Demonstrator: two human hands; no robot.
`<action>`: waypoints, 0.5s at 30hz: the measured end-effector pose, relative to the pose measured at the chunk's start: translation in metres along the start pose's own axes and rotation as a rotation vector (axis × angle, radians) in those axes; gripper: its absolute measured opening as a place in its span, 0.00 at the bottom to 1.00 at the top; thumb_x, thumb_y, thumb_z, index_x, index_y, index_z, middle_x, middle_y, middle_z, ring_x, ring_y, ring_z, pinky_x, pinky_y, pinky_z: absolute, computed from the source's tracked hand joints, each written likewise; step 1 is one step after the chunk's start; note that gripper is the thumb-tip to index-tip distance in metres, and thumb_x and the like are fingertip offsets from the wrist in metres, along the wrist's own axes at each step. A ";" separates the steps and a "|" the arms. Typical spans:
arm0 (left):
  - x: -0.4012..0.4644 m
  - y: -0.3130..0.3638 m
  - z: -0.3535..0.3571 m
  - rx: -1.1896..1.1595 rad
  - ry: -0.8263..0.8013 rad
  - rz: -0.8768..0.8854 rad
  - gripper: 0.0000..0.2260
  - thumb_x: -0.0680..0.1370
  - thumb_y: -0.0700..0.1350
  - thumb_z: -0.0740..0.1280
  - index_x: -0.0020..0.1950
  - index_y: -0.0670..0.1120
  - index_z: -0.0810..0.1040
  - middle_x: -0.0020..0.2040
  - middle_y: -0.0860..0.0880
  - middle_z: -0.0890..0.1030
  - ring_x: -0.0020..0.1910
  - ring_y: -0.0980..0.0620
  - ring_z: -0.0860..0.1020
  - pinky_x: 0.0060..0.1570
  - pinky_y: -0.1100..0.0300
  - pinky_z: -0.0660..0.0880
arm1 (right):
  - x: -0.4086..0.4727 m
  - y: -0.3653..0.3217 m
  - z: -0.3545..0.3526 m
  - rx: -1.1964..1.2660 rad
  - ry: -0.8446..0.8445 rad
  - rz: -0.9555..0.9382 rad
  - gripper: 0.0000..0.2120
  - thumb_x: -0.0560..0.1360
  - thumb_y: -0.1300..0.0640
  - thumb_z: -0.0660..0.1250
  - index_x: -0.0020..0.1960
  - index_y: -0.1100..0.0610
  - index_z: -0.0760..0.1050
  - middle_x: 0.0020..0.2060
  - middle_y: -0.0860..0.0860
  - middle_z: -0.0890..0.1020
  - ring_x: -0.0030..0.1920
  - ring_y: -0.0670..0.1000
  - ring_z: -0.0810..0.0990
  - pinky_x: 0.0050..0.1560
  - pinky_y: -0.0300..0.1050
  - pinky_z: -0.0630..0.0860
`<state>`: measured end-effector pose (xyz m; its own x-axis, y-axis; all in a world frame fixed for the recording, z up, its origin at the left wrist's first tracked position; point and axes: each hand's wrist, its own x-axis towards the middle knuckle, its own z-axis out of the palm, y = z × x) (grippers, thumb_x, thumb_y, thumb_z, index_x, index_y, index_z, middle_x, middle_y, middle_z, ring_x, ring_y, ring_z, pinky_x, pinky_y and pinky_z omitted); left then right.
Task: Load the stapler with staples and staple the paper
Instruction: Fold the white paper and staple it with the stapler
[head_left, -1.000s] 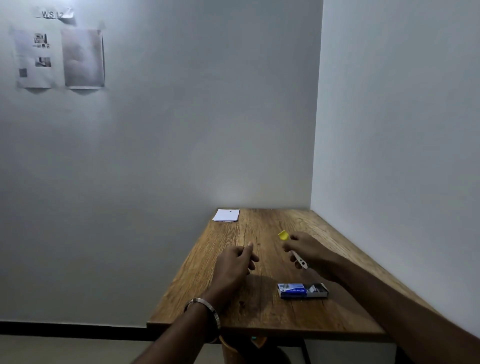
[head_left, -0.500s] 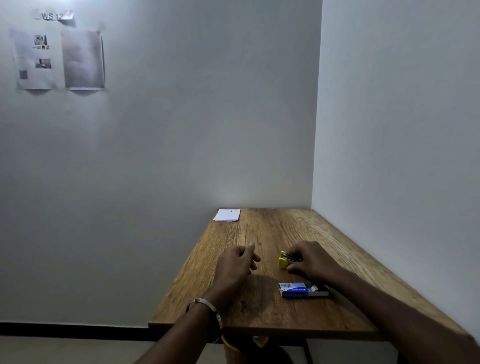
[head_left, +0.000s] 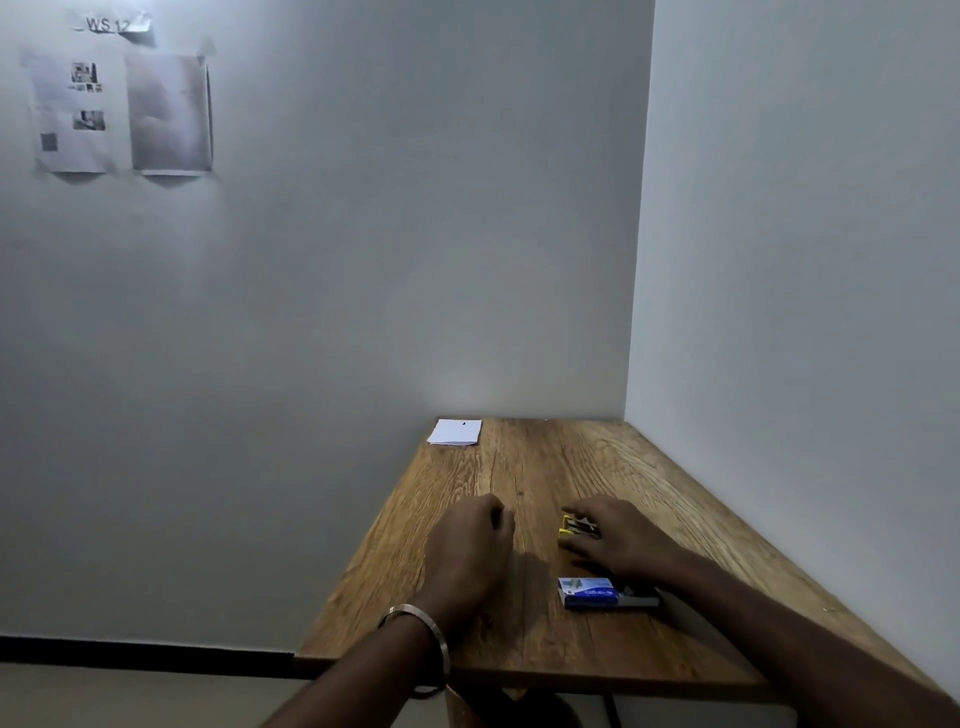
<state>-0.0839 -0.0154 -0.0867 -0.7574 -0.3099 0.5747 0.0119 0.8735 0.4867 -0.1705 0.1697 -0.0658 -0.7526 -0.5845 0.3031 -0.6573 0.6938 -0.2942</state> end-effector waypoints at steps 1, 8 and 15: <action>0.001 -0.001 0.001 0.073 -0.004 0.048 0.10 0.80 0.55 0.62 0.50 0.52 0.79 0.46 0.54 0.79 0.42 0.58 0.75 0.43 0.60 0.77 | 0.002 -0.002 0.001 -0.008 0.003 0.002 0.26 0.77 0.43 0.67 0.72 0.52 0.71 0.66 0.50 0.77 0.63 0.49 0.75 0.61 0.42 0.72; 0.038 -0.032 0.002 0.373 -0.331 0.190 0.22 0.78 0.62 0.59 0.68 0.54 0.69 0.69 0.49 0.71 0.65 0.49 0.70 0.63 0.52 0.67 | 0.034 -0.016 0.007 -0.071 -0.049 -0.042 0.28 0.78 0.41 0.63 0.75 0.50 0.65 0.73 0.50 0.70 0.71 0.50 0.69 0.69 0.49 0.69; 0.097 -0.074 0.007 0.472 -0.383 0.150 0.27 0.77 0.62 0.60 0.74 0.54 0.62 0.74 0.47 0.67 0.72 0.45 0.66 0.69 0.46 0.62 | 0.094 -0.027 0.021 -0.185 -0.089 -0.061 0.30 0.79 0.41 0.62 0.77 0.51 0.61 0.74 0.52 0.68 0.72 0.53 0.68 0.69 0.51 0.69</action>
<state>-0.1629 -0.1074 -0.0710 -0.9511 -0.0913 0.2950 -0.0877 0.9958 0.0255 -0.2240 0.0872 -0.0483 -0.7172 -0.6572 0.2319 -0.6900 0.7164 -0.1033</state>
